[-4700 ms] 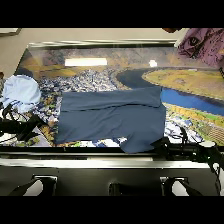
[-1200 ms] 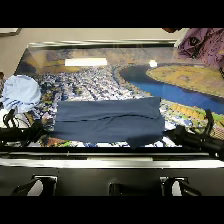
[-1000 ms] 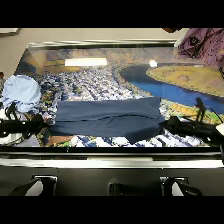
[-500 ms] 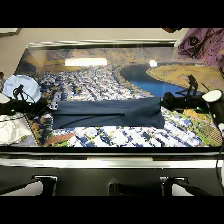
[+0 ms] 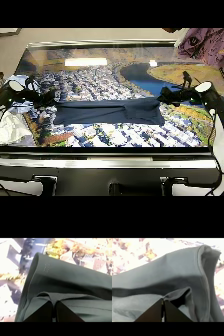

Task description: Fold the clothes and pants, and hang the long-sleeved shirts on hangers.

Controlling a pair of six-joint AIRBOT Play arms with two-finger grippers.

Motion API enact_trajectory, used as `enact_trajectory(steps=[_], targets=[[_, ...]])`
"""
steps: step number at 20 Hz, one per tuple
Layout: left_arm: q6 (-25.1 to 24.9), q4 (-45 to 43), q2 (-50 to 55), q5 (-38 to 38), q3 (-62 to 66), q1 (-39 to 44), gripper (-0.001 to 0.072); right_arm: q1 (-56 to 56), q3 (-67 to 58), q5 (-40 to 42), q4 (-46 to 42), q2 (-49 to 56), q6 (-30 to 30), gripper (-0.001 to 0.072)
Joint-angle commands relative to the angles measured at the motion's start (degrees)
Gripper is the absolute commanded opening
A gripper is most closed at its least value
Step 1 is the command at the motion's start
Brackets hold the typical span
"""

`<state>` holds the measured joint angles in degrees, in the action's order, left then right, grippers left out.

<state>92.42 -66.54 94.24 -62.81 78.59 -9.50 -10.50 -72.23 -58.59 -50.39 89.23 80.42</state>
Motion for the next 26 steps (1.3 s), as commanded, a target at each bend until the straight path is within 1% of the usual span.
enact_trajectory(steps=[1, 2, 3, 4, 5, 6, 7, 8, 9, 11, 12, 13, 14, 16, 17, 19, 22, 26], targets=[[0.98, -0.57, 4.35, 0.37, 2.23, 1.62, 0.0016, 2.84, -0.55, 1.31, -0.55, 4.33, -1.53, 0.0029], [1.70, -0.57, 4.94, 0.57, 2.23, 1.84, 0.0017, 3.58, -0.55, 1.79, -1.75, 5.11, -0.39, 0.0029], [2.12, -0.59, 5.27, 0.81, 2.23, 2.08, 0.0034, 4.04, -0.55, 2.45, -2.95, 5.73, 0.94, 0.0030], [2.16, -0.59, 5.40, 1.40, 2.23, 2.34, 0.0160, 4.02, -0.55, 2.89, -3.08, 5.95, 1.05, 0.0032], [2.86, -0.59, 5.29, 1.88, 2.34, 2.38, 0.0391, 3.52, -0.72, 2.91, -3.41, 5.86, 1.51, 0.0090], [4.59, -0.61, 5.25, 1.62, 3.10, 2.29, 0.0535, 2.67, -1.70, 1.68, -3.69, 5.77, 2.60, 0.0215], [5.81, -0.63, 5.25, 0.61, 4.52, 1.95, 0.0561, 1.29, -3.82, -0.66, -4.46, 5.77, 4.37, 0.0380], [7.06, -1.16, 5.18, -0.76, 6.58, 1.49, 0.0606, -0.39, -6.12, -2.80, -5.07, 5.68, 5.66, 0.0522], [8.48, -2.49, 4.96, -2.16, 8.74, 1.14, 0.0610, -2.56, -8.70, -5.09, -5.97, 5.66, 7.10, 0.0534], [10.84, -6.71, 3.93, -4.72, 12.85, 0.52, 0.0617, -7.26, -11.52, -8.87, -6.21, 5.70, 7.76, 0.0577], [11.17, -8.90, 3.21, -5.46, 14.40, 0.42, 0.0627, -9.35, -11.54, -10.73, -5.84, 5.86, 7.15, 0.0640], [11.17, -10.01, 2.38, -5.75, 15.30, 0.42, 0.0627, -11.23, -11.50, -13.64, -5.14, 6.56, 5.16, 0.0684], [11.17, -10.25, 1.55, -5.70, 15.45, 0.42, 0.0626, -12.55, -11.50, -16.79, -3.96, 7.65, 2.43, 0.0694], [11.17, -10.23, 0.52, -6.16, 15.45, 0.61, 0.0627, -13.77, -11.50, -22.86, -0.35, 10.62, -3.19, 0.0695], [11.17, -10.23, 0.44, -6.73, 15.45, 0.72, 0.0626, -13.75, -11.32, -23.63, 1.16, 11.91, -4.59, 0.0695], [11.15, -10.25, 0.50, -7.32, 15.43, 1.05, 0.0626, -13.18, -11.15, -23.28, 4.00, 14.40, -7.10, 0.0695], [11.15, -10.27, 0.55, -7.28, 15.43, 1.25, 0.0627, -12.17, -11.15, -22.47, 6.29, 17.73, -9.22, 0.0694], [11.15, -10.27, 0.74, -7.23, 15.43, 1.29, 0.0626, -10.23, -11.13, -19.12, 6.34, 19.87, -10.12, 0.0693]])
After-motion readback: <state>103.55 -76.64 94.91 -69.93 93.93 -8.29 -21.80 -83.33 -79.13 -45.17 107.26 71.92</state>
